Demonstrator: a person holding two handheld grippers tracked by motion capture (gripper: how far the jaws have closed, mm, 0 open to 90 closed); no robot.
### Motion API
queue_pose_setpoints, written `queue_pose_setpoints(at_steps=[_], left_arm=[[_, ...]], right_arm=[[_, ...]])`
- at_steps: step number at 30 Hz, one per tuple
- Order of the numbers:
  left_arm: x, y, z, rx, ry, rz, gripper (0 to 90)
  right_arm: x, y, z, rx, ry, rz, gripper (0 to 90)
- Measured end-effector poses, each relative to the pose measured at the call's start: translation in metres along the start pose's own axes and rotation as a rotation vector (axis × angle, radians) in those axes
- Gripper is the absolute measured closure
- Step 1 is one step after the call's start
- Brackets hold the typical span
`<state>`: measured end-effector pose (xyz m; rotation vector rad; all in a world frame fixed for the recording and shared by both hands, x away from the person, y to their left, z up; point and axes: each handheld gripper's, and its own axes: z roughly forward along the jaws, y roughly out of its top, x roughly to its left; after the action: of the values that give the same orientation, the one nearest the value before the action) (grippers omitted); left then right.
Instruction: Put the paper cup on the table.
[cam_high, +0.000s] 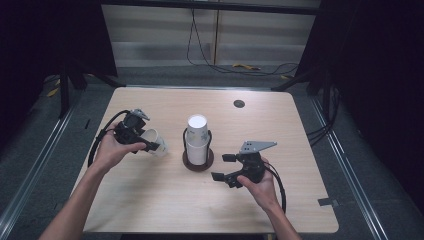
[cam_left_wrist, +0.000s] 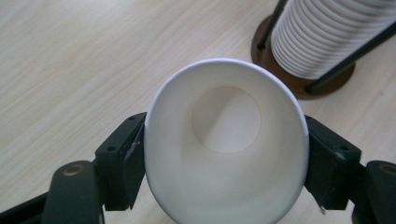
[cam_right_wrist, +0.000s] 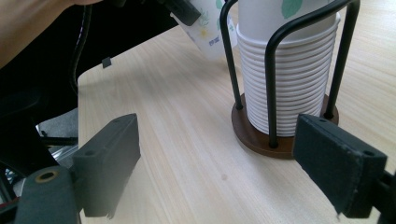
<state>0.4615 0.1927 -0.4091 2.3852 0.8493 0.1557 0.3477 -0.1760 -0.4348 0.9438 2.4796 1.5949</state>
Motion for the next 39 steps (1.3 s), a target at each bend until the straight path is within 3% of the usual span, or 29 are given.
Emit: queue_pose_setpoints(at_steps=[4,6,12,21,23,29,35,39], left_arm=[[0.001,0.003,0.000,0.042,0.052,0.027,25.6],[0.002,0.006,0.002,0.047,0.026,0.013,25.4],[0.003,0.009,0.015,0.108,0.037,0.027,24.8],[0.004,0.011,0.028,0.114,0.057,0.022,22.7],[0.004,0.011,0.031,0.099,0.068,0.002,22.4],[0.001,0.013,0.037,0.096,0.074,0.012,21.5],[-0.002,0.016,0.041,0.089,0.063,0.015,19.4],[-0.003,0.017,0.044,0.063,0.018,0.010,18.2]], right_arm=[[-0.001,-0.002,0.001,0.001,0.002,0.008,14.8],[-0.001,-0.002,0.002,0.005,0.000,0.008,14.8],[0.000,-0.001,0.003,0.007,0.001,0.004,14.8],[0.000,-0.001,0.001,0.007,-0.008,0.003,14.8],[0.000,-0.001,0.001,0.002,-0.013,0.004,14.8],[-0.001,-0.001,0.001,0.007,-0.016,0.007,14.8],[-0.001,-0.001,0.000,0.002,-0.019,0.008,14.8],[-0.001,-0.001,0.000,0.001,-0.026,0.010,14.8]])
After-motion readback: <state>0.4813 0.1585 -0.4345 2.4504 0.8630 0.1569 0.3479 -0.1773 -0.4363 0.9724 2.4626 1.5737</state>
